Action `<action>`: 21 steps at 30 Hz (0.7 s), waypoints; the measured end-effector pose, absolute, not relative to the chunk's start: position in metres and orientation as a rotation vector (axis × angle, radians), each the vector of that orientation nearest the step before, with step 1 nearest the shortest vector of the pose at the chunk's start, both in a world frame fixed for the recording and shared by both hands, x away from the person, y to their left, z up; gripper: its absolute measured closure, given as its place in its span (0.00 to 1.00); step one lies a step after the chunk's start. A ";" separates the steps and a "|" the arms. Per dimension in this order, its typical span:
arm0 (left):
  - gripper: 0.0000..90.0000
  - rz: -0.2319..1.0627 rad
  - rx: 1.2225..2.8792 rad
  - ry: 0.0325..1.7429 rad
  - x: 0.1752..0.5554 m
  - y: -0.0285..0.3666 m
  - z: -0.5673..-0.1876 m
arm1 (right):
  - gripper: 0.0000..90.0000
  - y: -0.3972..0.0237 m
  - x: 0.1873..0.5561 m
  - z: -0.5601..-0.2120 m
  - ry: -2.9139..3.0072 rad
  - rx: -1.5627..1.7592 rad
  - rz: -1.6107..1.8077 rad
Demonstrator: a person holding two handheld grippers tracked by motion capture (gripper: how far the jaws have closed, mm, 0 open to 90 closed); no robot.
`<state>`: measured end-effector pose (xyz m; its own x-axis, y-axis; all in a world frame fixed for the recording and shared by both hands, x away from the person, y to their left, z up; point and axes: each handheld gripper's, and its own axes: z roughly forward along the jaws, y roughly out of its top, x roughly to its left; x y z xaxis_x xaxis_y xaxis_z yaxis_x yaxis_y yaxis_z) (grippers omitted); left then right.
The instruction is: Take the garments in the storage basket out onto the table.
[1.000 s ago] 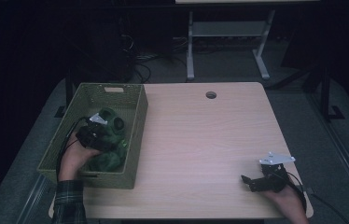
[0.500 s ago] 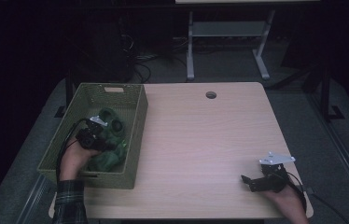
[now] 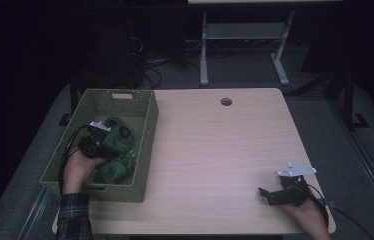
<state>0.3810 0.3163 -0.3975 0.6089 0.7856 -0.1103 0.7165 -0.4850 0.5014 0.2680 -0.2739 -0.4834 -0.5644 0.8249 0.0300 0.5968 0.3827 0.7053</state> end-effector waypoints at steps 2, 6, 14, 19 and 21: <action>0.86 0.192 2.301 1.173 0.379 0.318 -0.393 | 0.02 -0.274 0.268 -0.483 2.320 1.242 0.980; 0.87 0.208 2.247 1.152 0.376 0.319 -0.386 | 0.02 -0.274 0.268 -0.483 2.320 1.242 0.979; 0.87 0.217 2.164 1.107 0.372 0.320 -0.374 | 0.02 -0.274 0.268 -0.483 2.320 1.242 0.980; 0.87 0.221 2.103 1.083 0.367 0.322 -0.365 | 0.02 -0.274 0.268 -0.483 2.320 1.243 0.980; 0.87 0.221 2.060 1.066 0.364 0.323 -0.360 | 0.02 -0.274 0.268 -0.483 2.320 1.242 0.980</action>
